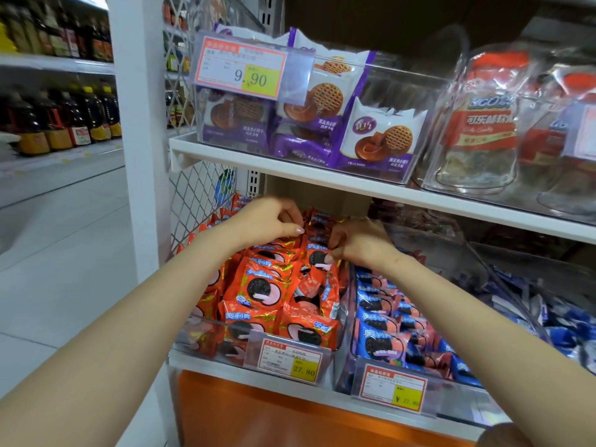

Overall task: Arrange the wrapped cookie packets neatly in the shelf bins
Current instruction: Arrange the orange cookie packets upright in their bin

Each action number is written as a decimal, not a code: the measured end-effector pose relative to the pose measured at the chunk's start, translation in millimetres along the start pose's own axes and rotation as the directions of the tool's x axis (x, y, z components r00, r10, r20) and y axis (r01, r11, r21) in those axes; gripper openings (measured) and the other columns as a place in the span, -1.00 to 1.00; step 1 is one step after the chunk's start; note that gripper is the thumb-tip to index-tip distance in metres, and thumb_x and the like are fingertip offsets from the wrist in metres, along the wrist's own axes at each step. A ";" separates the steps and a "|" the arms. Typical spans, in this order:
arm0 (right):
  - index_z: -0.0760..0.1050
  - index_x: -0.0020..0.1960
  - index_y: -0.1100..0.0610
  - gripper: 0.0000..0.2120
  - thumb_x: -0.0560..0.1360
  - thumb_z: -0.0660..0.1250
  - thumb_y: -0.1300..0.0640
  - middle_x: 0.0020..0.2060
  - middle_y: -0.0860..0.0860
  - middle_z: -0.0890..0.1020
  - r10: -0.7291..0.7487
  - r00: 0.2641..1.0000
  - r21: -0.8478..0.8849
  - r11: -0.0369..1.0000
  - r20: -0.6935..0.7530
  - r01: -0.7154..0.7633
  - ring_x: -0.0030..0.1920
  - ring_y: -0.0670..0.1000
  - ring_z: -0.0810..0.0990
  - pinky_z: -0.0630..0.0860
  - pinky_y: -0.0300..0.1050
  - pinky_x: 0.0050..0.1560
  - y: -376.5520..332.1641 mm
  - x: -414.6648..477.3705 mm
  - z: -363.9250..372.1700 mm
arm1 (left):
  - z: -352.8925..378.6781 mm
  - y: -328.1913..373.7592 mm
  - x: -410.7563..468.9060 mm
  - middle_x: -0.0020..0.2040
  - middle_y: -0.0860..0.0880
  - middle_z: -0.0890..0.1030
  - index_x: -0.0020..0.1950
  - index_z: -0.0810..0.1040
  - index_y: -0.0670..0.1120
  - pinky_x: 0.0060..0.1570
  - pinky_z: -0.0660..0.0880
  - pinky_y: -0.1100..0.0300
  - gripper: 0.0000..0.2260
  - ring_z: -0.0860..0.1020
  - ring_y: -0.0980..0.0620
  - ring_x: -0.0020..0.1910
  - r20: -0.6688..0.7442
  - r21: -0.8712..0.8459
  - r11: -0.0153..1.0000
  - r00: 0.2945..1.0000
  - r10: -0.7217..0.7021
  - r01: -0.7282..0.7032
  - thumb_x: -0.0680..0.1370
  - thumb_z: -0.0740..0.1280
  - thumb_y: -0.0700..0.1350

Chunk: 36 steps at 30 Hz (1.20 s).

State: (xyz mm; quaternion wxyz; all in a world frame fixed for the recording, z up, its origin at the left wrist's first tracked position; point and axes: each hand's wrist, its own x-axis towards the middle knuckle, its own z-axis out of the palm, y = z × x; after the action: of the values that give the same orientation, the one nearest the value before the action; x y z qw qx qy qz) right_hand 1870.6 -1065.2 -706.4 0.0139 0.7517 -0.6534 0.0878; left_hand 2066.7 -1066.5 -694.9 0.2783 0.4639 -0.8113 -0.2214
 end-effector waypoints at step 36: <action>0.62 0.01 -0.06 -0.71 0.34 0.47 -0.13 -0.21 -0.16 0.56 -0.221 0.972 0.041 0.975 0.084 0.218 -0.15 -0.15 0.47 0.25 -0.17 -0.01 -12.4 -28.4 -3.7 | -12.6 -21.4 -8.5 0.31 -0.12 0.49 0.40 0.39 -0.04 0.23 0.41 0.04 -0.39 0.44 -0.13 0.28 0.011 0.578 0.814 0.996 -0.087 0.064 0.42 0.36 0.20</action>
State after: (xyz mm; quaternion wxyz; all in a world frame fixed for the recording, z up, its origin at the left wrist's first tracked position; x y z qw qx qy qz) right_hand 1878.6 -1035.1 -705.8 -0.0173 0.8227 -0.5647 0.0627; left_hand 2092.0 -1070.4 -700.8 0.1008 0.5540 -0.8263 0.0150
